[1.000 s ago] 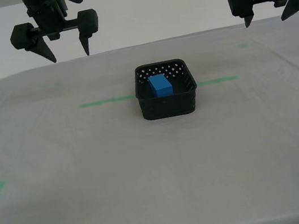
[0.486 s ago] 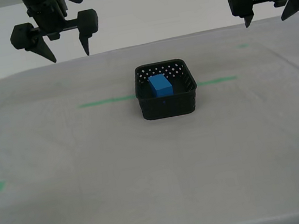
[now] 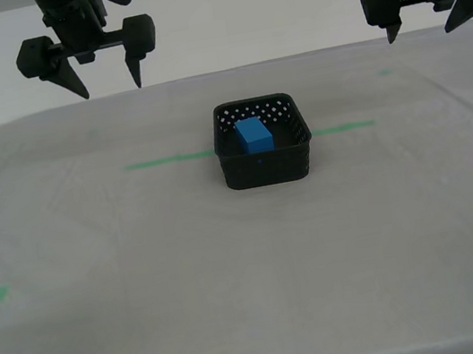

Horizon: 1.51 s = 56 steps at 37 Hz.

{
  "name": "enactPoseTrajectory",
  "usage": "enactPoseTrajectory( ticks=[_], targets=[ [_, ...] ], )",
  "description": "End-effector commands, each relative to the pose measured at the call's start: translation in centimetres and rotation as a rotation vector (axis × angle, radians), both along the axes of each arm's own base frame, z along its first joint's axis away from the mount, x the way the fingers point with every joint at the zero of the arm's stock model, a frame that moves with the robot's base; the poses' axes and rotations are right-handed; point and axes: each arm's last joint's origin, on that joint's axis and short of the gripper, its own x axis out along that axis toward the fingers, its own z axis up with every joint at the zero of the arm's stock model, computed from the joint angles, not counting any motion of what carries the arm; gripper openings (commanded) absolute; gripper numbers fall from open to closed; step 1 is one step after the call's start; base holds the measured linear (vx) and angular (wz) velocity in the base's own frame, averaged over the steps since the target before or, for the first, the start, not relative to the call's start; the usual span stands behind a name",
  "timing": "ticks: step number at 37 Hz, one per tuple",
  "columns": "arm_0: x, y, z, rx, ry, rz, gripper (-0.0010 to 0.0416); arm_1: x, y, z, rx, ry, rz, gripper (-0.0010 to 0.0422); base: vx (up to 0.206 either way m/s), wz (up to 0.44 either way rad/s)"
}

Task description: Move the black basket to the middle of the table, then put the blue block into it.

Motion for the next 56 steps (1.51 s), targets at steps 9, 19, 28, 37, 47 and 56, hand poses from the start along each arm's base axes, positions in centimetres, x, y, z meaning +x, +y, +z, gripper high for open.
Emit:
enactPoseTrajectory(
  ticks=[9, 19, 28, 37, 47, 56],
  targets=[
    [0.00, -0.01, 0.03, -0.001, -0.002, -0.002, 0.0399, -0.01, 0.00, 0.02, 0.004, -0.001, -0.002, 0.0400, 0.000, 0.000],
    [0.00, -0.01, 0.03, -0.001, -0.002, -0.002, 0.0399, -0.01, 0.00, 0.02, 0.005, -0.001, -0.002, 0.0400, 0.000, 0.000],
    [0.00, -0.01, 0.03, -0.001, -0.002, -0.002, 0.0399, -0.01, 0.00, 0.02, 0.005, -0.001, -0.002, 0.0400, 0.000, 0.000],
    [0.00, -0.01, 0.03, -0.001, -0.002, -0.002, 0.0398, -0.01, 0.00, 0.02, 0.004, -0.001, -0.002, 0.0400, 0.000, 0.000],
    [0.00, -0.01, 0.03, -0.001, -0.002, -0.002, 0.0399, -0.01, 0.00, 0.02, 0.004, -0.001, -0.002, 0.0400, 0.000, 0.000],
    [0.00, -0.01, 0.03, -0.001, -0.002, -0.002, 0.0399, 0.00, 0.01, 0.02, 0.004, -0.001, -0.002, 0.0400, 0.000, 0.000]
  ],
)
